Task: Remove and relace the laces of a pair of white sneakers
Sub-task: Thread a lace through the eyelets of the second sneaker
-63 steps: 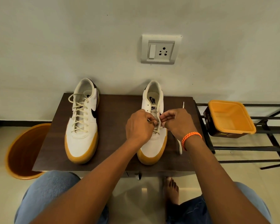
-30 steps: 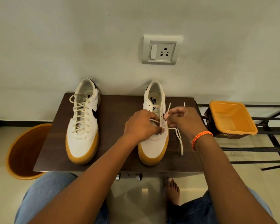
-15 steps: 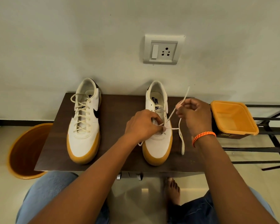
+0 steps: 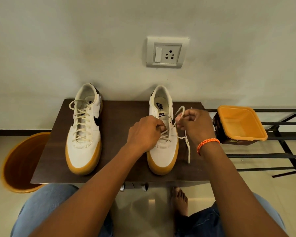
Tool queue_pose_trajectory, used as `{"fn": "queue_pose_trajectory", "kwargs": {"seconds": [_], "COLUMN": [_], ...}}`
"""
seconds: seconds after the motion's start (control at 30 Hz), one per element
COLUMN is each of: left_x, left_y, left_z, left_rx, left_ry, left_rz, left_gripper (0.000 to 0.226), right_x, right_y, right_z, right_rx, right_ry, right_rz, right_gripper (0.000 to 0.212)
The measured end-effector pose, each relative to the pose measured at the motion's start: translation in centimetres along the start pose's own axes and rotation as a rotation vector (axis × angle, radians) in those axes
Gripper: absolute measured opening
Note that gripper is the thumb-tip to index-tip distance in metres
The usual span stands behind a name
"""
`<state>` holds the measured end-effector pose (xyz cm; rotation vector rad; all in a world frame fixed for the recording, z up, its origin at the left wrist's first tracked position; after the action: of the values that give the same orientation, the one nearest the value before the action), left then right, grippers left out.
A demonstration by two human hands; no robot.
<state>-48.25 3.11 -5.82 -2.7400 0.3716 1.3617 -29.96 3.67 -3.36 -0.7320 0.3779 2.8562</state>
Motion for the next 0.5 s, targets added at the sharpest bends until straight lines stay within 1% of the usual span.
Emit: {"fn": "queue_pose_trajectory", "kwargs": {"seconds": [0.07,0.13,0.2,0.27,0.3,0.33,0.43,0.5], "left_x": [-0.1,-0.2,-0.3,-0.4,-0.4,-0.4,-0.1,-0.1], "left_y": [0.0,0.0,-0.1,-0.2,-0.3,-0.3,-0.5,-0.6], "left_z": [0.0,0.0,-0.1,-0.1,-0.1,-0.1,0.0,0.0], "left_rx": [0.003,0.007,0.025,0.040,0.043,0.047,0.061,0.054], "left_ry": [0.002,-0.001,0.025,0.059,0.070,0.077,0.089,0.106], "left_rz": [0.010,0.009,0.003,-0.009,-0.007,-0.002,0.037,0.062], "left_gripper": [0.020,0.022,0.023,0.025,0.027,0.029,0.038,0.043], "right_x": [-1.4,-1.9,-0.9,1.0,1.6,2.0,1.9,1.2], "right_y": [-0.1,-0.1,-0.2,-0.1,0.1,0.2,0.1,-0.1], "right_z": [0.5,0.7,0.1,-0.8,-1.2,-1.2,-0.7,-0.6], "right_rx": [-0.015,-0.017,0.040,0.109,0.130,0.131,0.084,0.066], "right_ry": [-0.133,-0.212,-0.164,-0.014,0.045,0.069,0.073,0.045], "right_rz": [-0.092,-0.109,-0.004,0.144,0.187,0.195,0.131,0.078], "right_gripper": [0.010,0.008,0.002,0.008,0.007,0.004,0.013,0.012]}}
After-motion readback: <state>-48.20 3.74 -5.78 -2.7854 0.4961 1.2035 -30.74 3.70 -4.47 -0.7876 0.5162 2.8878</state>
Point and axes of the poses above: each hand's wrist, its own y-axis away from the middle knuckle, its own x-axis out of the palm, z = x × y, the point moved 7 cm from there along -y, towards the middle knuckle, and after that the axes turned 6 degrees about x, right-handed, at the moved point
